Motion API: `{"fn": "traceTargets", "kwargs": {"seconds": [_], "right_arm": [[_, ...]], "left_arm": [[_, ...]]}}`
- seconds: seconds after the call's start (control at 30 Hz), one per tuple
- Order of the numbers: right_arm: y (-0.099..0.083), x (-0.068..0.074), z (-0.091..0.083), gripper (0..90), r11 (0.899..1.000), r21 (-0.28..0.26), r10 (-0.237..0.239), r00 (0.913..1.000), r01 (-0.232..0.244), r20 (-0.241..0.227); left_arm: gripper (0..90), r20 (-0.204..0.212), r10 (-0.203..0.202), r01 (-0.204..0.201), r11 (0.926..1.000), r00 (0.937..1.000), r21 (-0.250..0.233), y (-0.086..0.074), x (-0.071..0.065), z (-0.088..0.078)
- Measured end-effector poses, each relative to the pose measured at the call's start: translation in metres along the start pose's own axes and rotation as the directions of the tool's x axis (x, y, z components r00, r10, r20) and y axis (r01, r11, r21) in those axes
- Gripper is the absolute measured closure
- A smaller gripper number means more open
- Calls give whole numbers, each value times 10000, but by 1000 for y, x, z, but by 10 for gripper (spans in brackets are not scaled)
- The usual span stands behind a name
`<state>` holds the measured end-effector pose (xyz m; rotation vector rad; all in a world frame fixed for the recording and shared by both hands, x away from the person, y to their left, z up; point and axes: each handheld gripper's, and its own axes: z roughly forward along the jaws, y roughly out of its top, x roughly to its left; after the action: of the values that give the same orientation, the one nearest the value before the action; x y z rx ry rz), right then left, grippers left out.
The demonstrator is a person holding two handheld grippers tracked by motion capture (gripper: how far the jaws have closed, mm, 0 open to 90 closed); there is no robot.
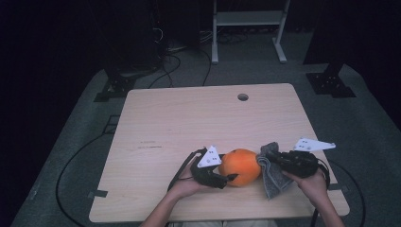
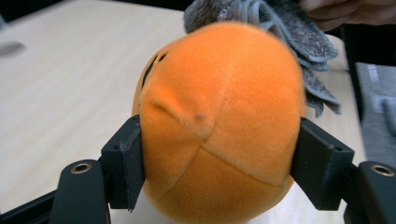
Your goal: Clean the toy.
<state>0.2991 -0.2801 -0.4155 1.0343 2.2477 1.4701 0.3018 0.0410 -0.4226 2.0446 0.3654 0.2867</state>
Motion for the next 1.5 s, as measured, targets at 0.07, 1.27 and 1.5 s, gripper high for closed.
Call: {"fn": "traceTargets", "kwargs": {"seconds": [0.07,1.27,1.5], "right_arm": [[9,5,-8,789,9973,-715,109,9992,-137,-390],[10,38,33,781,9984,-362,-486,9916,445,-1201],[10,37,35,781,9984,-389,-447,9919,404,-1186]], "left_arm": [[282,-86,114,-114,9999,9999,-21,7,0,-5],[141,1517,433,-565,9949,9875,838,-2,11,-17],[35,1218,-301,180,9950,9921,987,-8,15,0]]}}
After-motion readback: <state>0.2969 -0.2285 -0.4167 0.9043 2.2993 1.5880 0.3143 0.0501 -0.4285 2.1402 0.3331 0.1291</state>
